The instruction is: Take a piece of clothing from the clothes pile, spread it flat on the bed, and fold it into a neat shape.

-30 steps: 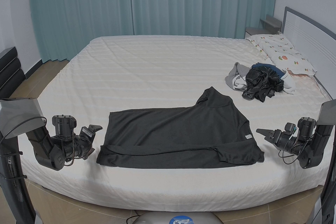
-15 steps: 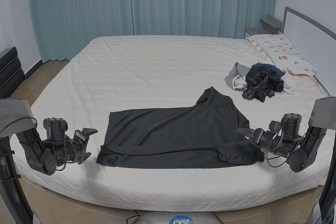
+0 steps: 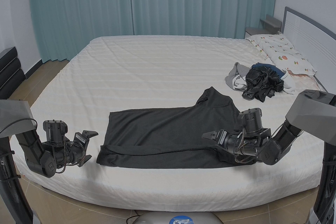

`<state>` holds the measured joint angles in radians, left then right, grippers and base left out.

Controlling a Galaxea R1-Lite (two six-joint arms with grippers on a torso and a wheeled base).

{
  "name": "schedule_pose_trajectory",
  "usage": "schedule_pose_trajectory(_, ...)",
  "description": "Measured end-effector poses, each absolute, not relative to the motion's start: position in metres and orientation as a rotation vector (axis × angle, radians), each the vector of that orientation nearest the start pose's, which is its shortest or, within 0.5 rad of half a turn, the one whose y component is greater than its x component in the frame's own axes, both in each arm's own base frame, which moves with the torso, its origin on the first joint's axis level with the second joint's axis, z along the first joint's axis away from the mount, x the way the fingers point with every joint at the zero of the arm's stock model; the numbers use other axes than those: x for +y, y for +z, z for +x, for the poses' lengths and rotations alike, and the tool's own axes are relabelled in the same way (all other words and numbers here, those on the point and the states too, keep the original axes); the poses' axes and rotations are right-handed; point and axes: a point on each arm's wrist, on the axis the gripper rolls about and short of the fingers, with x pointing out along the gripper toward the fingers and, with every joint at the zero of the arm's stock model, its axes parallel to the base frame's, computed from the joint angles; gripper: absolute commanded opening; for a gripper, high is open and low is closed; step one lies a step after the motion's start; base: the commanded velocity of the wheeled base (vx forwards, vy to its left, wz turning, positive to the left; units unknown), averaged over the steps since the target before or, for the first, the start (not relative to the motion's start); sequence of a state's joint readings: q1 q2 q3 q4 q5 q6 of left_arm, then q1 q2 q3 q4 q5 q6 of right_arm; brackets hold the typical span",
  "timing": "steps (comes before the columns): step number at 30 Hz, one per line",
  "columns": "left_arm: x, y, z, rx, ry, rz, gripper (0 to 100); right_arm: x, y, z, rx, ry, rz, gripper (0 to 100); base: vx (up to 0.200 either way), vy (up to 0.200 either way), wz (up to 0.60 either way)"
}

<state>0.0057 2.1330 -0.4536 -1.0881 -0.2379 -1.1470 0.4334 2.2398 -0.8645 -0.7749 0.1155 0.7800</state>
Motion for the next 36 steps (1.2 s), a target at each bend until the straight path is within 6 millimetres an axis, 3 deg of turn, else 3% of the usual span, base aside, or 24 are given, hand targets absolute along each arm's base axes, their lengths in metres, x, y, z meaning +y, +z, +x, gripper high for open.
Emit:
schedule_pose_trajectory(10,-0.006,0.014,0.301,0.657,0.134,-1.17,100,0.187,0.006,0.342,0.837,0.294,0.615,100,0.0,0.0,0.0)
schedule_pose_trajectory(36,-0.006,0.013,0.301,0.656,0.14,-1.187,100,0.203,-0.006,0.347,0.868,0.283,0.588,100,0.0,0.0,0.0)
